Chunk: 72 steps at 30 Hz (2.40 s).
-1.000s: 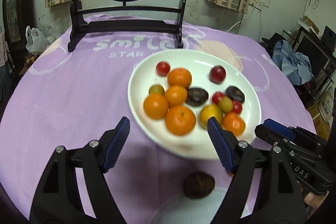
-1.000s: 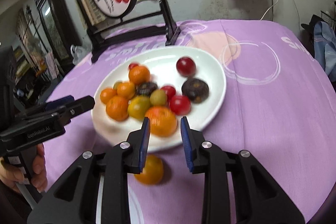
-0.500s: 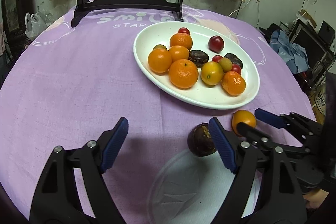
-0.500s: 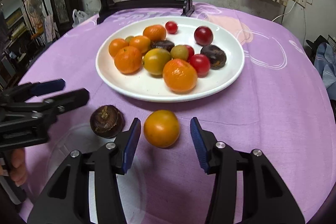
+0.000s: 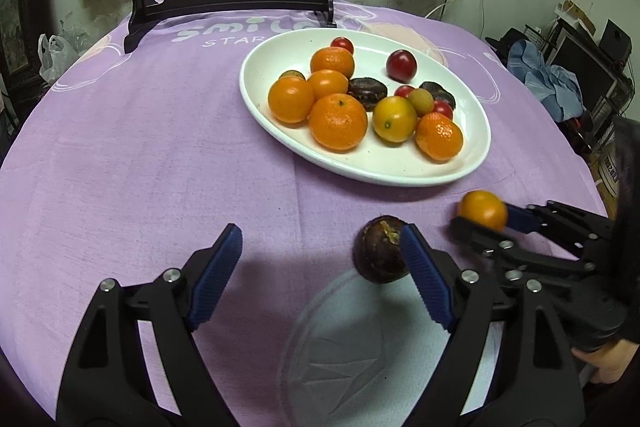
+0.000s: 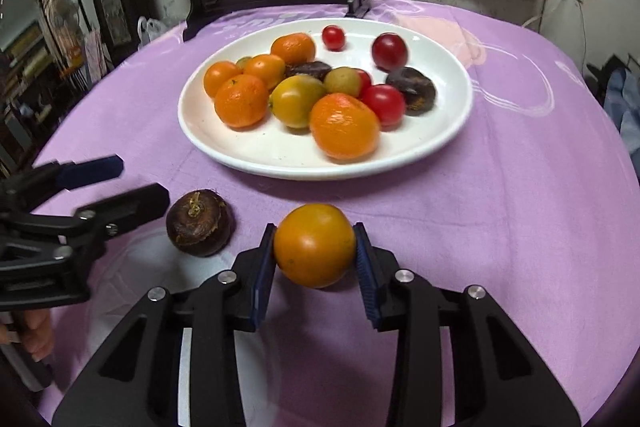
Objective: Organize fruits
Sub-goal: 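Grasp the last orange with the right gripper while the left gripper grasps the dark brown fruit, then carry the orange and dark brown fruit into the white plate, open both grippers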
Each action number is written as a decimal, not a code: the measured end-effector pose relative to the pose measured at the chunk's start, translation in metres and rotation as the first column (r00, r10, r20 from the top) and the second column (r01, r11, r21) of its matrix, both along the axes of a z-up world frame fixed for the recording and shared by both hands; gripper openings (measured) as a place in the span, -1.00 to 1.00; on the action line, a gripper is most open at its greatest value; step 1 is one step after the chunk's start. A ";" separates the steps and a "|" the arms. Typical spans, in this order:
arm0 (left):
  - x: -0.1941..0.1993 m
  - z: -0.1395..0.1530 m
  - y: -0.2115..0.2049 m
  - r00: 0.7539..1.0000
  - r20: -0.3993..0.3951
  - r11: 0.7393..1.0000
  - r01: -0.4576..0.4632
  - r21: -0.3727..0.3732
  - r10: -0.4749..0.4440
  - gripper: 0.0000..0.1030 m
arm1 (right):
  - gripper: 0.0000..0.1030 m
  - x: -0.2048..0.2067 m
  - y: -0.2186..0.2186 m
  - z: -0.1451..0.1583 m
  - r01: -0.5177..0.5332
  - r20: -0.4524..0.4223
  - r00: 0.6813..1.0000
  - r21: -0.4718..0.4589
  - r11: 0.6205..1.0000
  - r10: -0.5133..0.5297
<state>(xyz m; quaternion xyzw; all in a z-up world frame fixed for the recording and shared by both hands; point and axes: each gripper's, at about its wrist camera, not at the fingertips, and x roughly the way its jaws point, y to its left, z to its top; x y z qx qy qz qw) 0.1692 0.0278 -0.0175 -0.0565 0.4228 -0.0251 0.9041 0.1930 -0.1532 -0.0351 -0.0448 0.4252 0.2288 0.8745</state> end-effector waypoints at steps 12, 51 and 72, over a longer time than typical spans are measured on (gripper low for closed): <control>0.000 -0.010 -0.019 0.999 -0.016 0.998 0.050 0.029 -0.050 0.61 | -0.27 -0.016 -0.034 0.016 0.053 0.013 0.998 0.087 0.995 -0.054; -0.003 -0.006 -0.039 0.993 0.008 0.991 0.119 0.066 -0.120 -0.17 | -0.27 -0.019 -0.031 0.018 0.017 0.043 0.999 0.078 0.997 -0.021; 0.026 0.056 -0.024 0.988 0.108 0.993 0.108 0.040 -0.112 -0.17 | -0.27 0.007 -0.018 0.067 -0.016 0.120 0.993 0.183 0.983 -0.006</control>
